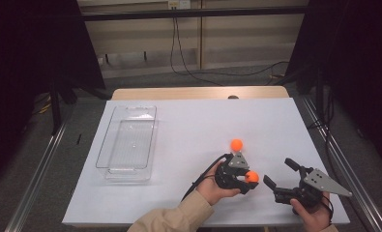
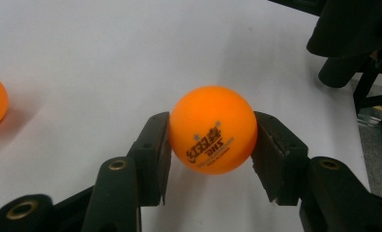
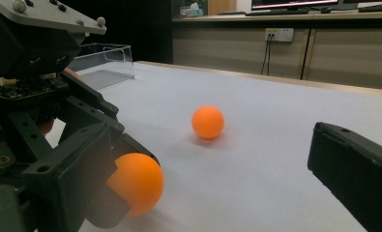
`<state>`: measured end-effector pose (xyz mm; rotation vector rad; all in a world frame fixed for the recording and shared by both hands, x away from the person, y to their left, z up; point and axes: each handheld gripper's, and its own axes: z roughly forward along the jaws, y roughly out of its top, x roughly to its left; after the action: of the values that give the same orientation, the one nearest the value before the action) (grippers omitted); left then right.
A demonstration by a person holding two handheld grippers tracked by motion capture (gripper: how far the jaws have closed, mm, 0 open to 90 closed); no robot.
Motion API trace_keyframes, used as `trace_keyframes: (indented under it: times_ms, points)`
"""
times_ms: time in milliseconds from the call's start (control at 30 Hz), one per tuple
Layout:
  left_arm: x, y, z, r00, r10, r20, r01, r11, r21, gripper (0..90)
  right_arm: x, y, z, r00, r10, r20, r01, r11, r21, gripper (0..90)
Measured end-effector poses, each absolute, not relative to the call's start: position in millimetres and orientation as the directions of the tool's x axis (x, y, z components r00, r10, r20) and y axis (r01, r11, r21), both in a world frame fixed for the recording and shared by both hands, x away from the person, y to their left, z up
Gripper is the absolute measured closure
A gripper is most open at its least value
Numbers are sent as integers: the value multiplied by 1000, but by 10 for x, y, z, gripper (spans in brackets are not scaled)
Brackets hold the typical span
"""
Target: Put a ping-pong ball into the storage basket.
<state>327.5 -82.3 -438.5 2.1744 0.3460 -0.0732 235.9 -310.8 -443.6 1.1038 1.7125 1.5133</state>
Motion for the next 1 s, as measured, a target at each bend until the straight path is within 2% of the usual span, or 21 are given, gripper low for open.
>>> trace_keyframes:
  times_ms: [1000]
  points:
    - [3328,-587,-4308,949,263,-173,293,-538,791,507,2361,-3108,-4435,-482,871,88,195,9,981,17]
